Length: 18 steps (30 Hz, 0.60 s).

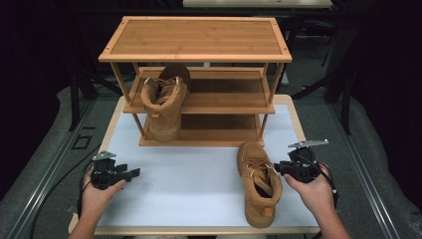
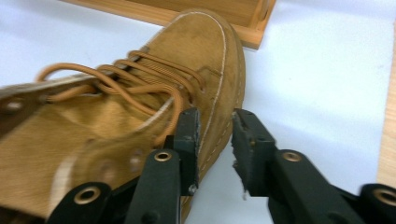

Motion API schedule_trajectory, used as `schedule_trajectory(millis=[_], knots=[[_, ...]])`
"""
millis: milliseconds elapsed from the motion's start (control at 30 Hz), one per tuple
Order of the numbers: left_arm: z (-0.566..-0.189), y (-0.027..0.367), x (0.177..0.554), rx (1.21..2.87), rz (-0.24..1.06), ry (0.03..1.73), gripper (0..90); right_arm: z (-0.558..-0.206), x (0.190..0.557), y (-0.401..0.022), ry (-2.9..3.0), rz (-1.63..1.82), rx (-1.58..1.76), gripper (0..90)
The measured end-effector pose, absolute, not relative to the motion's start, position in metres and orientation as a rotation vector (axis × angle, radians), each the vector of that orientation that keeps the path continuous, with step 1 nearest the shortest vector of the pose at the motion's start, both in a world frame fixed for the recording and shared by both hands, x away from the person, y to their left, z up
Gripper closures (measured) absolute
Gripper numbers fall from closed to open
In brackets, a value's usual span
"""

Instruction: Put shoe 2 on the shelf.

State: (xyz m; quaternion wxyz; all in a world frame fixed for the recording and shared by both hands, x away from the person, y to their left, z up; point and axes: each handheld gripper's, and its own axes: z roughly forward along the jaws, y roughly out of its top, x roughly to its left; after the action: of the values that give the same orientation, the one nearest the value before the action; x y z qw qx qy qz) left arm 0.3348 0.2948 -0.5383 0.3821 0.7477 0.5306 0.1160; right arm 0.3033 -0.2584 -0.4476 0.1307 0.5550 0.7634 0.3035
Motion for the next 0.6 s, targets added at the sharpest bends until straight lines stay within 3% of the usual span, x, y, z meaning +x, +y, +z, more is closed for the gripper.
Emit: schedule_trajectory(millis=[100,600], knots=[[-0.539,0.294,0.335,1.912,0.300,1.348,36.4,-0.434,0.304,-0.251,2.253,0.772,1.602,63.8],[-0.539,0.293,0.335,1.919,0.303,1.358,36.3,-0.399,0.315,-0.242,2.509,0.364,1.731,66.9]])
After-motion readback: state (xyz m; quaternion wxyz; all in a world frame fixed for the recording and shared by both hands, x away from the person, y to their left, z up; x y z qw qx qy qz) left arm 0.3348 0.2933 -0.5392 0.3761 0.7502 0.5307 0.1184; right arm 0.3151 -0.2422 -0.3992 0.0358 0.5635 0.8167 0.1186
